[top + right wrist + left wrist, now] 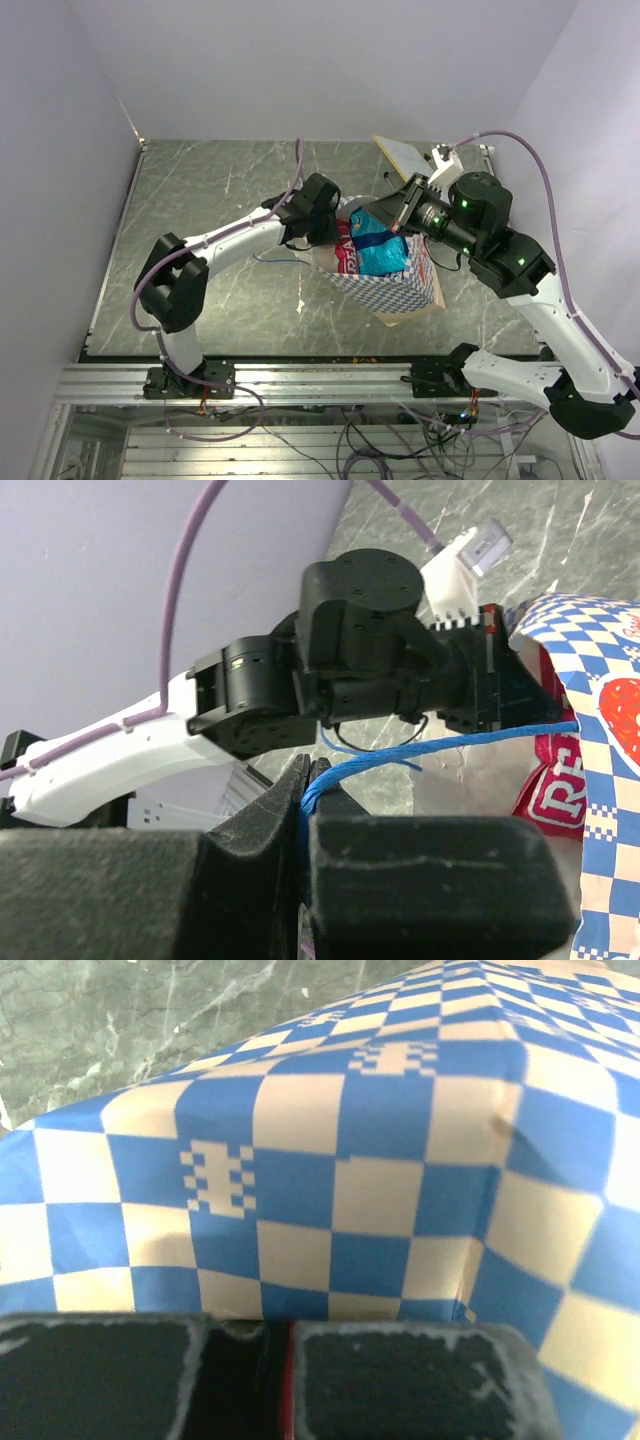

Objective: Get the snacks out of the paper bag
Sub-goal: Take out the snack from the paper bag.

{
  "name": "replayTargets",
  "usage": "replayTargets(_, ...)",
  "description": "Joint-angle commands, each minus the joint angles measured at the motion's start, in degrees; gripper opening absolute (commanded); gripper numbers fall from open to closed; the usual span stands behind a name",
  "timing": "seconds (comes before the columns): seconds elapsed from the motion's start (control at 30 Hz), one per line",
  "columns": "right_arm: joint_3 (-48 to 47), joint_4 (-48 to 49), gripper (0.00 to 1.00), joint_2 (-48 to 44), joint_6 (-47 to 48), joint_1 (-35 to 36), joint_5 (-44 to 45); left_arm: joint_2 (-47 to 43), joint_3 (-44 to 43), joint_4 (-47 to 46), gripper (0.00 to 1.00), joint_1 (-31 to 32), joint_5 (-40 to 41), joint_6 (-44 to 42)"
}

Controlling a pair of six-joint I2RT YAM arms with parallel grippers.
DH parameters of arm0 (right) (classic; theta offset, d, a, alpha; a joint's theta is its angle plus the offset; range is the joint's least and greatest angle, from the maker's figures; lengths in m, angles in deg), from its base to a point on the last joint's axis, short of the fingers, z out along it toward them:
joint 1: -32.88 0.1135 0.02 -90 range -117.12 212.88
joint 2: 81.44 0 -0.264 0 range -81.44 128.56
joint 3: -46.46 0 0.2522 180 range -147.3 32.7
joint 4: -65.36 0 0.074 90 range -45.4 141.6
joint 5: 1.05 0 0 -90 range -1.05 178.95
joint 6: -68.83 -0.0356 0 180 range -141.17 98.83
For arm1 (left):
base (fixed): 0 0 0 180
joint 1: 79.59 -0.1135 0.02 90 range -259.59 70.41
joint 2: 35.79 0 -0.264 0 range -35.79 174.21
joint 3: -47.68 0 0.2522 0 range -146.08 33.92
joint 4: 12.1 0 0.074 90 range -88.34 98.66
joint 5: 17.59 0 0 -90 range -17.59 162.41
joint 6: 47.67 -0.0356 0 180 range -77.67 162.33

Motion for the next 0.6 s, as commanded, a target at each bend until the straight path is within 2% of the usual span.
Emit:
replayTargets(0.0, -0.41, 1.35, 0.0, -0.65, 1.52, 0.06, 0.43, -6.12, -2.78, -1.64, 0.07, 0.04, 0.55, -1.31)
replayTargets(0.3, -4.74, -0.42, 0.0, 2.95, 6.32, 0.04, 3.15, -12.49, -5.34, 0.46, 0.07, 0.1, -6.35, -3.67)
replayTargets(0.57, -4.68, 0.31, 0.0, 2.61, 6.4, 0.01, 6.14, -16.19, -10.4, 5.25, 0.07, 0.08, -10.7, -4.86)
